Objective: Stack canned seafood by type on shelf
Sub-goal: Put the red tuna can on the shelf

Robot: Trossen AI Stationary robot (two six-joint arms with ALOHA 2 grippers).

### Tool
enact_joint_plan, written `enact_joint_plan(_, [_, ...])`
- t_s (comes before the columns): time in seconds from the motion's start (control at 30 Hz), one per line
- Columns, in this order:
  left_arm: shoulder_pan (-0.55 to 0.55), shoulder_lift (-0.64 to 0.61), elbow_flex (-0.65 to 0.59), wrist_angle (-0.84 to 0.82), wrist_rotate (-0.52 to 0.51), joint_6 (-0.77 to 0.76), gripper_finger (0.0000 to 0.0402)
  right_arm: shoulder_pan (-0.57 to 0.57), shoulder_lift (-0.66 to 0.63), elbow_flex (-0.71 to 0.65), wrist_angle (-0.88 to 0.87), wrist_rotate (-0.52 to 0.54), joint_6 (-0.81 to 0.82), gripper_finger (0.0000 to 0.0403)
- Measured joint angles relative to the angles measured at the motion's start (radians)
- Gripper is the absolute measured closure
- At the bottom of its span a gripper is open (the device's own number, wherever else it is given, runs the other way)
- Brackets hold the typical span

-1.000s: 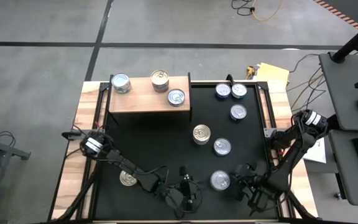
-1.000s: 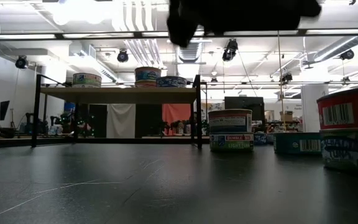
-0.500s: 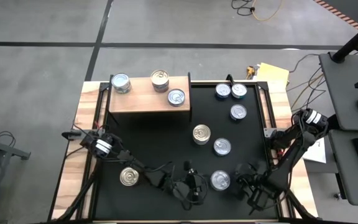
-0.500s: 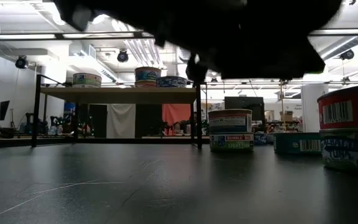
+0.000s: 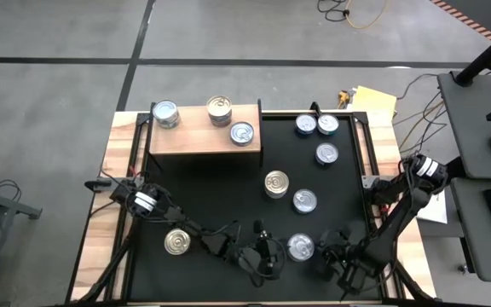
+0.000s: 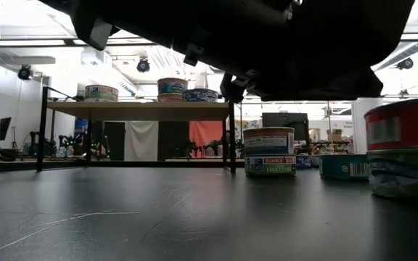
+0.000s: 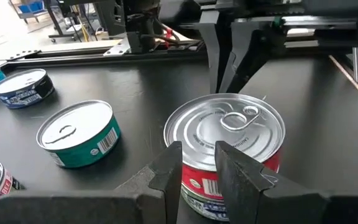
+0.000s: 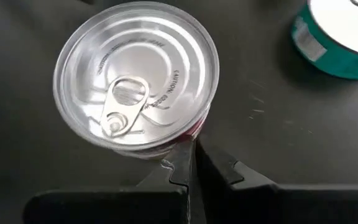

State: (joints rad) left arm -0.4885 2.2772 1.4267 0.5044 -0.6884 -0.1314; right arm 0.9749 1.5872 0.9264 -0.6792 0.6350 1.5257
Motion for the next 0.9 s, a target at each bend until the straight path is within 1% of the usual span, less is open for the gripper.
enact_joint_plan(0.1, [-0.001,0.000,0.000,-0.001,0.004,0.000,0.0320,-0.001,0.008,0.000,0.043,0.018,-0.044,0.0390])
enact_joint_plan(0.23, [0.000,0.000,0.000,-0.010,0.078,-0.001,0.0320,-0.014,0.012,0.000,0.067,0.022,-0.086,0.0390])
enact_joint_plan(0.33, [-0.001,0.000,0.000,-0.019,0.077,-0.009,0.0320,-0.018,0.010,0.000,0.056,0.017,-0.095,0.0390])
enact_joint_plan(0.57, [-0.002,0.000,0.000,-0.056,0.074,-0.037,0.0320,-0.017,-0.054,0.000,-0.056,-0.030,-0.015,0.0390])
enact_joint_plan(0.63, [-0.002,0.000,0.000,-0.057,0.074,-0.043,0.0320,-0.018,-0.070,0.000,-0.064,-0.047,-0.010,0.0390])
enact_joint_plan(0.9, [-0.002,0.000,0.000,-0.061,0.074,-0.044,0.0320,-0.018,-0.127,0.000,-0.080,-0.059,0.019,0.0390])
